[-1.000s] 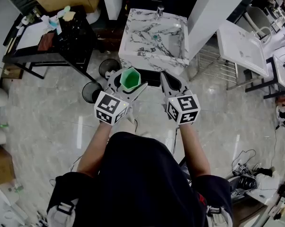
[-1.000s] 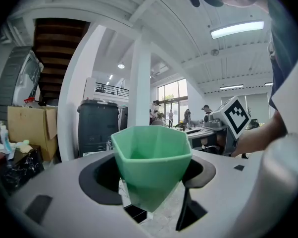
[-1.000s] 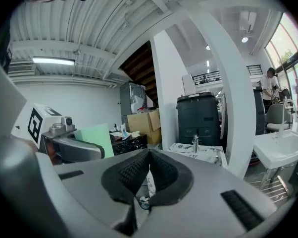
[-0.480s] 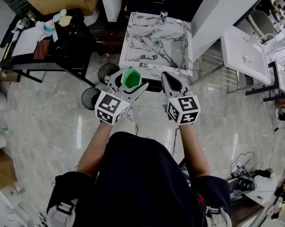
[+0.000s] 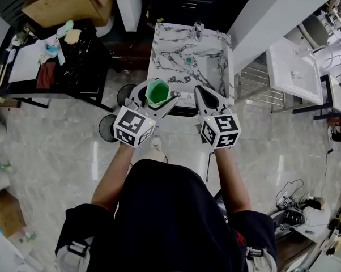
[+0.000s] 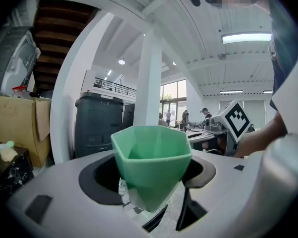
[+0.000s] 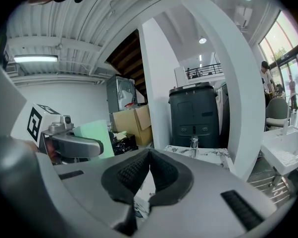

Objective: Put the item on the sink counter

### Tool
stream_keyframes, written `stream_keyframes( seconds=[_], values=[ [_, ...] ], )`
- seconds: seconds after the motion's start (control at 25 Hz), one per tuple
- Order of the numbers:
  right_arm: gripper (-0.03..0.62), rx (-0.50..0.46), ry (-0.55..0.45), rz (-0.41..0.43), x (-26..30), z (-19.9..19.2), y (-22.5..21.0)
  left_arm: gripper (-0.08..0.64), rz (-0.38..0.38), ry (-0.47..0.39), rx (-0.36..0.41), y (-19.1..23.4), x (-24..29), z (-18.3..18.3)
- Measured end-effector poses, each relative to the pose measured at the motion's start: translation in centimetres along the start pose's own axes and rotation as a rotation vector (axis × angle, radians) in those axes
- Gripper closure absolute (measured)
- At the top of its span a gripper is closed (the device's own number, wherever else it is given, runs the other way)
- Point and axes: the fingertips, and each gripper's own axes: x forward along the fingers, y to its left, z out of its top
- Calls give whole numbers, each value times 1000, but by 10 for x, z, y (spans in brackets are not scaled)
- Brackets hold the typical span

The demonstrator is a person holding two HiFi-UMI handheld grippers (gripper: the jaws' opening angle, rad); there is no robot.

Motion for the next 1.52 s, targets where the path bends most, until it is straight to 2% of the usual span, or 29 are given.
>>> stream_keyframes(
  seconds=[0.36,0.76,1.04,1.28,1.52],
  values=[
    [557,2,29,-57,43,13,-8,226,-16,-13,-5,53,12,8],
    [558,2,30,-87,79,21,-7,227,-37,-15,-3,92,13,8],
    [558,12,39,-87,86,21,-10,225,-57,-9,-8,90,21,5],
    [557,14,44,-66,91,19,-19,225,-37,6,-34,91,29,-4],
    [557,18,40,-29,107,21,-36,226,-6,12,-25,98,49,0]
  ],
)
